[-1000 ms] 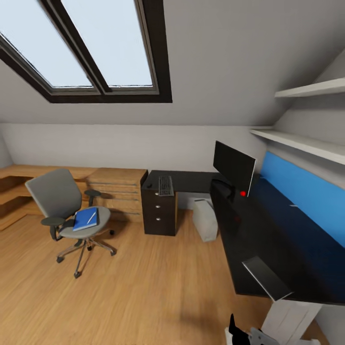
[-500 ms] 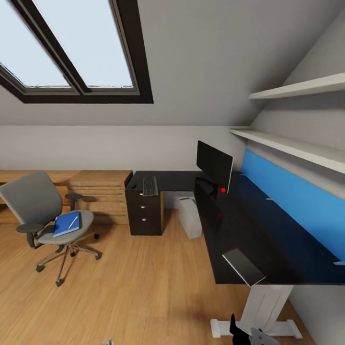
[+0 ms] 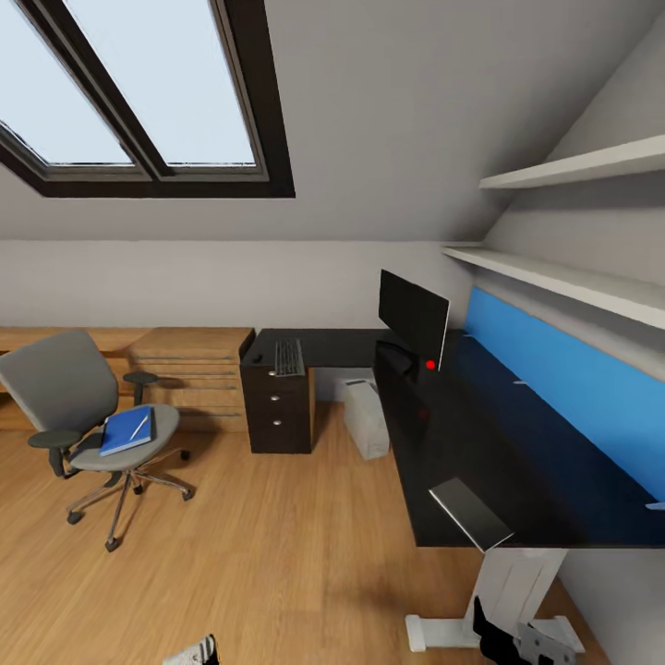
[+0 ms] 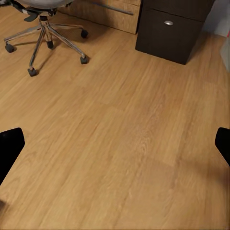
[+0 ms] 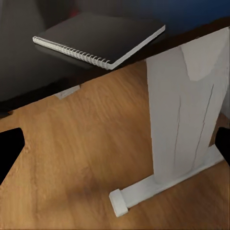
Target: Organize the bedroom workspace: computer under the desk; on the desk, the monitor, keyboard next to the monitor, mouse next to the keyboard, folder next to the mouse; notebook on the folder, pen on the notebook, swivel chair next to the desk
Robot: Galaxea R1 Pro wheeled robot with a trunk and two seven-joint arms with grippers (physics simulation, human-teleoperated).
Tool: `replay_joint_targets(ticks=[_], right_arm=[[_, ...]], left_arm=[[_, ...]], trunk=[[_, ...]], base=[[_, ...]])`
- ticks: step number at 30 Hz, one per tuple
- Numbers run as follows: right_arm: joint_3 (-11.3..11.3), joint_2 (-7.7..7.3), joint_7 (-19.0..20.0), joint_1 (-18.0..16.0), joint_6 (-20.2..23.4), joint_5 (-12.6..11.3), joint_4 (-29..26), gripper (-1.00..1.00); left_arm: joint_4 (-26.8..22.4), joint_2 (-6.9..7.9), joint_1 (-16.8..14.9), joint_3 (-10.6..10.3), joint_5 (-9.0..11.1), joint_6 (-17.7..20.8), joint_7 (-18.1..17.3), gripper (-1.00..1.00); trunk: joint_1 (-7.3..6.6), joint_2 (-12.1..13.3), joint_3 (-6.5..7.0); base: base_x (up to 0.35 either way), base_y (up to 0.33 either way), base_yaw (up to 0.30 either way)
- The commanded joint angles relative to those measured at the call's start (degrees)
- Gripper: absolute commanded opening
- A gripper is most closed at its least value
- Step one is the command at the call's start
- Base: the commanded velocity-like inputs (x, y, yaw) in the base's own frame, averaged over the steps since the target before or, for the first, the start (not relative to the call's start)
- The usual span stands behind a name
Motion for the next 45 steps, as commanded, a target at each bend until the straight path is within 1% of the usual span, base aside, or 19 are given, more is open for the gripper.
replay_joint_targets(ticks=[1,3,5,6,7,8,9,10,12,13,16,17,18,19,22,25,28,33,45], right_arm=[[-1.28,-0.42,2.37,-0.03,1.04,-1.42,-0.62,1.0],[-4.48,-1.13,5.77,-0.03,4.13,-3.19,-2.19,1.0],[-7.72,-1.87,8.98,-0.03,8.26,-4.83,-4.08,1.0],[-11.92,-3.39,12.95,-0.03,15.75,-6.48,-7.44,1.0],[-14.01,-4.55,14.78,-0.03,20.89,-7.14,-9.91,1.0],[-15.47,-5.69,16.03,-0.03,25.83,-7.62,-12.44,1.0],[-16.01,-6.21,16.48,-0.03,28.21,-7.8,-13.78,1.0],[-16.85,-7.08,17.13,-0.03,32.79,-8.09,-16.6,1.0],[-17.66,-7.76,17.55,-0.03,37.2,-8.43,-19.38,1.0],[-18.82,-8.28,17.82,-0.03,41.44,-9.16,-21.96,1.0],[-21.67,-9.04,18.01,-0.03,47.82,-11.22,-25.35,1.0],[-25.64,-9.9,18.03,-0.03,54.59,-14.15,-28.38,1.0],[-27.1,-10.15,18.01,-0.03,56.86,-15.15,-29.29,1.0],[-29.96,-10.55,17.95,-0.03,61.16,-16.95,-30.87,1.0],[-33.87,-10.94,17.92,-0.03,66.48,-18.83,-32.61,1.0],[-36.59,-11.08,18.02,-0.03,69.7,-19.71,-33.58,1.0],[-38.02,-11.05,18.12,-0.03,71.26,-20.02,-33.93,1.0],[-39.18,-10.98,18.31,-0.03,72.11,-20.16,-34.03,1.0],[-39.54,-10.6,18.29,-0.03,72.22,-20.15,-34.06,1.0]], left_arm=[[-0.54,0.58,-0.04,-0.12,1.37,-0.36,0.11,1.0],[-1.62,1.88,-0.04,-0.12,3.39,-0.18,-0.02,1.0],[-2.92,3.49,-0.04,-0.16,6.12,0.41,-0.32,1.0],[-4.95,5.99,-0.04,-0.21,11.31,2.32,-1.49,1.0],[-5.99,7.5,-0.04,-0.17,15.07,4.05,-3.01,1.0],[-6.66,8.75,-0.04,-0.09,18.54,5.67,-5.13,1.0],[-6.89,9.26,-0.04,-0.05,20.06,6.31,-6.33,1.0],[-7.2,10.11,-0.04,0.03,22.44,7.27,-8.79,1.0],[-7.4,10.73,-0.04,0.1,23.97,7.88,-10.86,1.0],[-7.54,11.13,-0.04,0.32,24.95,8.29,-12.23,1.0],[-7.64,11.47,-0.04,0.77,25.79,8.7,-13.41,1.0],[-7.65,11.63,-0.04,1.05,26.25,8.92,-14.06,1.0],[-7.64,11.67,-0.04,1.12,26.34,8.96,-14.2,1.0],[-7.62,11.73,-0.04,1.23,26.45,9.02,-14.4,1.0],[-7.6,11.76,-0.04,1.33,26.54,9.08,-14.54,1.0],[-7.59,11.8,-0.04,1.38,26.59,9.11,-14.59,1.0],[-7.58,11.78,-0.04,1.4,26.62,9.12,-14.63,1.0],[-7.58,11.73,-0.04,1.36,26.48,9.09,-14.6,1.0],[-7.58,11.57,-0.04,1.16,26.3,8.98,-14.57,1.0]], trunk=[[0.25,-0.5,-0.28],[0.69,-1.3,-0.64],[1.13,-2.11,-1.0],[1.35,-2.51,-1.18],[1.57,-2.91,-1.35],[1.79,-3.31,-1.53],[2.0,-3.71,-1.71],[2.22,-4.11,-1.89],[2.66,-4.91,-2.25],[2.88,-5.32,-2.43],[3.54,-6.52,-2.97],[3.76,-6.92,-3.15],[3.98,-7.32,-3.33],[4.2,-7.72,-3.51],[4.86,-8.92,-4.05],[5.52,-10.13,-4.59],[6.18,-11.33,-5.12],[7.28,-13.34,-6.02],[9.91,-18.15,-8.18]], base=[[0.0,0.0,0.0],[0.0,0.0,0.0],[0.0,0.0,0.0],[0.0,0.0,0.0],[0.0,0.0,0.0],[0.0,0.0,0.0],[0.0,0.0,0.0],[0.0,0.0,0.0],[0.0,0.0,0.0],[0.0,0.0,0.0],[0.0,0.0,0.0],[0.0,0.0,0.0],[0.0,0.0,0.0],[0.0,0.0,0.0],[0.0,0.0,0.0],[0.0,0.0,0.0],[0.0,0.0,0.0],[0.0,0.0,0.0],[0.0,0.0,0.0]])
